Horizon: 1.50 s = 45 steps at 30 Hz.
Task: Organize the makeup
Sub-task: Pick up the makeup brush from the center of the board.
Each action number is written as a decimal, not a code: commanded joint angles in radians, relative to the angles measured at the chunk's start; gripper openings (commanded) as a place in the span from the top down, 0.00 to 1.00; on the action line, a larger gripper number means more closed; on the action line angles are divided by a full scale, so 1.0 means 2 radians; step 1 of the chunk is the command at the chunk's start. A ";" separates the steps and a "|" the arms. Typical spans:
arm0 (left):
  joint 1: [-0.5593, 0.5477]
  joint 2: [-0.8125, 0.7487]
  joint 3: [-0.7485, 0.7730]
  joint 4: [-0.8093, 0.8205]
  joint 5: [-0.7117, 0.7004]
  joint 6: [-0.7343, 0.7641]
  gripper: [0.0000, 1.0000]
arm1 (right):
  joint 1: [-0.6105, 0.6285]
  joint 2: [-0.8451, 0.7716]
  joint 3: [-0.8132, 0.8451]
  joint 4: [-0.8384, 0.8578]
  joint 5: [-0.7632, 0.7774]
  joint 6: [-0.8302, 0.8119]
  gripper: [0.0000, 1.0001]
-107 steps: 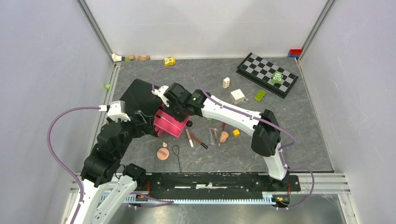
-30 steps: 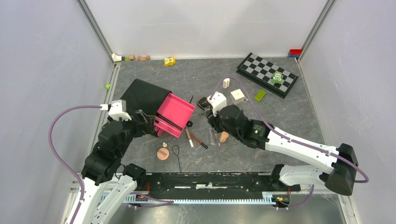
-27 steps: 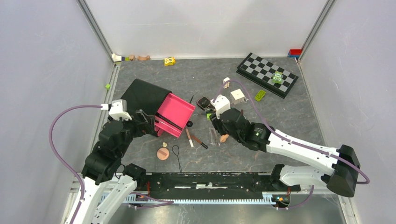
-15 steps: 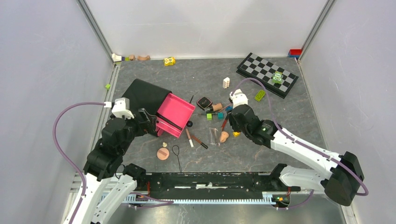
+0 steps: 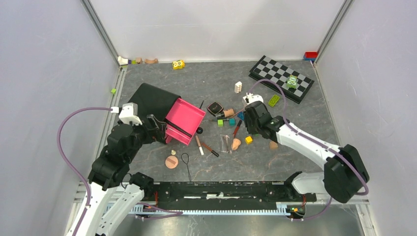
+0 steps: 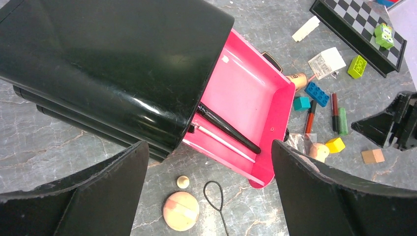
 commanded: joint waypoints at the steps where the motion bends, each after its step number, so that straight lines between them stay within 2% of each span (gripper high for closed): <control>1: 0.002 0.005 -0.001 0.022 0.013 -0.007 0.00 | -0.018 0.029 0.045 0.019 -0.007 0.008 0.52; 6: 0.003 0.004 0.001 0.021 0.017 -0.005 0.00 | -0.047 0.055 0.067 0.021 -0.005 0.004 0.52; 14: 0.002 0.026 0.030 -0.006 0.023 0.008 0.00 | -0.090 0.068 0.081 0.045 -0.052 -0.020 0.53; 22: 0.002 0.034 0.052 -0.033 0.000 -0.002 0.00 | -0.096 0.087 0.099 0.033 -0.073 -0.043 0.52; 27: 0.003 0.018 0.032 -0.028 -0.032 -0.004 0.00 | -0.097 0.088 0.092 0.056 -0.105 -0.050 0.52; 39: 0.002 0.030 0.024 -0.014 -0.024 -0.004 0.00 | -0.097 0.145 0.100 0.112 -0.201 -0.037 0.54; 45: 0.002 0.043 0.023 -0.011 -0.021 -0.004 0.00 | -0.096 0.175 0.123 0.107 -0.193 -0.054 0.54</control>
